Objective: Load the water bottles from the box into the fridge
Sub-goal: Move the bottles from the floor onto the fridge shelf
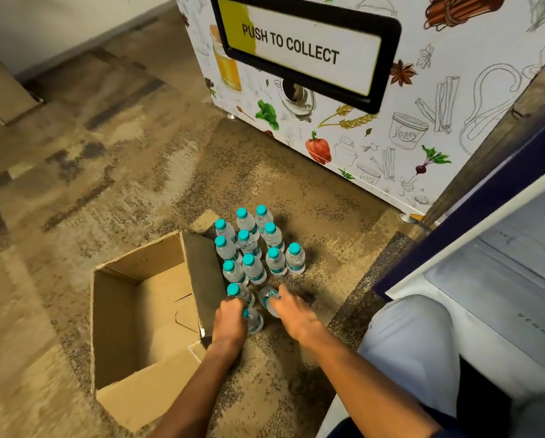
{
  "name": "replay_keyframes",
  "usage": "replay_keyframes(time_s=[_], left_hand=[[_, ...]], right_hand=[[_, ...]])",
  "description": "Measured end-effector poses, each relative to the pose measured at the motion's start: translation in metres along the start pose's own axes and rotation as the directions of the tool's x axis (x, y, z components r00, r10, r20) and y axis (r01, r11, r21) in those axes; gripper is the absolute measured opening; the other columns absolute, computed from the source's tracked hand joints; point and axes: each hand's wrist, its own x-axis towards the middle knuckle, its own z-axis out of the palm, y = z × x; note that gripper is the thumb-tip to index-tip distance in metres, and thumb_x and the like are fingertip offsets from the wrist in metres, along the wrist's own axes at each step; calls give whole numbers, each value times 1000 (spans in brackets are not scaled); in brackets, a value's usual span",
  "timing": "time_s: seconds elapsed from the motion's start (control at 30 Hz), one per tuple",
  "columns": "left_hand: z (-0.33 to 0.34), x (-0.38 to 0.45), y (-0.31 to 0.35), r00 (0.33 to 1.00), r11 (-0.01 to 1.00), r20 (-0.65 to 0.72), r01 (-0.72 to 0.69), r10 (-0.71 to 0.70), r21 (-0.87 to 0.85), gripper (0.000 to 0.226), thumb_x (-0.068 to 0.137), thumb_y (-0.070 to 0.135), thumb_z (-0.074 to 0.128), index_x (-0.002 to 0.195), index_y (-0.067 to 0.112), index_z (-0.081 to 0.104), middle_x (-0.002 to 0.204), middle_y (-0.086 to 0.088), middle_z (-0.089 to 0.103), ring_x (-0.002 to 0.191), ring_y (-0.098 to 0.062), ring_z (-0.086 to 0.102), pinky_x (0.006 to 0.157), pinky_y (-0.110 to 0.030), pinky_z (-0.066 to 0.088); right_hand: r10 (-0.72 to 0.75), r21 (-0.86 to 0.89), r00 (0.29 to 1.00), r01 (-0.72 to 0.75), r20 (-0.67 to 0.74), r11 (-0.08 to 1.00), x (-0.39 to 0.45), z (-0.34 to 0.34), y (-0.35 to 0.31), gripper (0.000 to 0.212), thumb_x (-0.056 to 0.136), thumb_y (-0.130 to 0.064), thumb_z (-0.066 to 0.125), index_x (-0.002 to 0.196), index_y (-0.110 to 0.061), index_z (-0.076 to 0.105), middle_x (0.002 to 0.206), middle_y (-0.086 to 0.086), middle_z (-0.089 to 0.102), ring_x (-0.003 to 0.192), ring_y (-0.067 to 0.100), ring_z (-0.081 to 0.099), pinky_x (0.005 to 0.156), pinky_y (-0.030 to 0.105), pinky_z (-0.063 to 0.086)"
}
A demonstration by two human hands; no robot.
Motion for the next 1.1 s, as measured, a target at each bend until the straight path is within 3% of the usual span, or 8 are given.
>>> replay_keyframes(time_s=[0.07, 0.13, 0.27, 0.47, 0.63, 0.77, 0.97, 1.1], left_hand=[[0, 3, 0, 1000, 1000, -8, 6, -6, -1, 26, 92, 6, 58, 117, 12, 64, 115, -9, 62, 105, -21, 57, 81, -24, 43], [1, 3, 1, 1000, 1000, -1, 20, -20, 4, 27, 91, 6, 58, 117, 12, 64, 116, -11, 62, 106, -23, 58, 86, -28, 47], [0, 1, 2, 1000, 1000, 6, -4, 4, 28, 29, 91, 6, 58, 119, 13, 63, 115, -11, 61, 104, -23, 59, 87, -30, 50], [0, -1, -3, 997, 994, 66, -38, 31, 106, 26, 91, 19, 57, 116, 15, 62, 115, -11, 61, 103, -24, 61, 87, -34, 53], [-15, -7, 15, 983, 973, 166, -107, 73, 205, 34, 87, 25, 63, 119, 13, 57, 121, -10, 57, 110, -25, 57, 89, -30, 48], [-33, -6, 40, 969, 947, 165, -220, 185, 233, 41, 78, 31, 73, 113, 16, 59, 116, -6, 60, 104, -21, 58, 82, -28, 48], [-82, -2, 97, 909, 885, 143, -415, 392, 211, 33, 74, 27, 80, 105, 23, 68, 107, 0, 64, 91, -12, 61, 71, -23, 53], [-124, -10, 145, 825, 798, 145, -564, 546, 209, 32, 74, 26, 78, 105, 24, 69, 107, 1, 65, 95, -13, 60, 80, -26, 54]], right_hand=[[84, 65, 994, -89, 76, 994, -5, -3, 2, 36, 97, -3, 47, 133, -6, 44, 126, 12, 49, 114, 38, 54, 91, 43, 47], [147, 137, 986, -158, 83, 978, -7, -8, 4, 36, 90, 6, 57, 123, -7, 51, 129, 13, 43, 107, 34, 56, 89, 39, 50], [185, 276, 973, -217, 138, 936, -21, -24, 14, 25, 89, -4, 64, 109, -17, 56, 126, 5, 37, 107, 30, 53, 95, 43, 49], [191, 185, 975, -210, 115, 960, -47, -65, 35, 29, 87, -14, 68, 115, -10, 62, 122, 16, 55, 104, 35, 61, 85, 40, 53], [200, 203, 977, -211, 74, 956, -75, -114, 53, 35, 84, -21, 70, 117, -11, 61, 123, 14, 54, 105, 34, 60, 84, 38, 53], [224, 272, 975, -216, 1, 938, -93, -158, 60, 27, 82, -28, 73, 106, -18, 66, 118, 10, 58, 100, 26, 61, 82, 38, 56], [226, 420, 971, -174, -78, 891, -130, -219, 60, 15, 82, -22, 76, 93, -14, 70, 110, 11, 62, 76, 16, 64, 49, 19, 53], [286, 445, 949, -200, -134, 873, -160, -249, 61, 23, 82, -24, 76, 96, -8, 68, 103, 14, 69, 68, 15, 69, 52, 21, 56]])
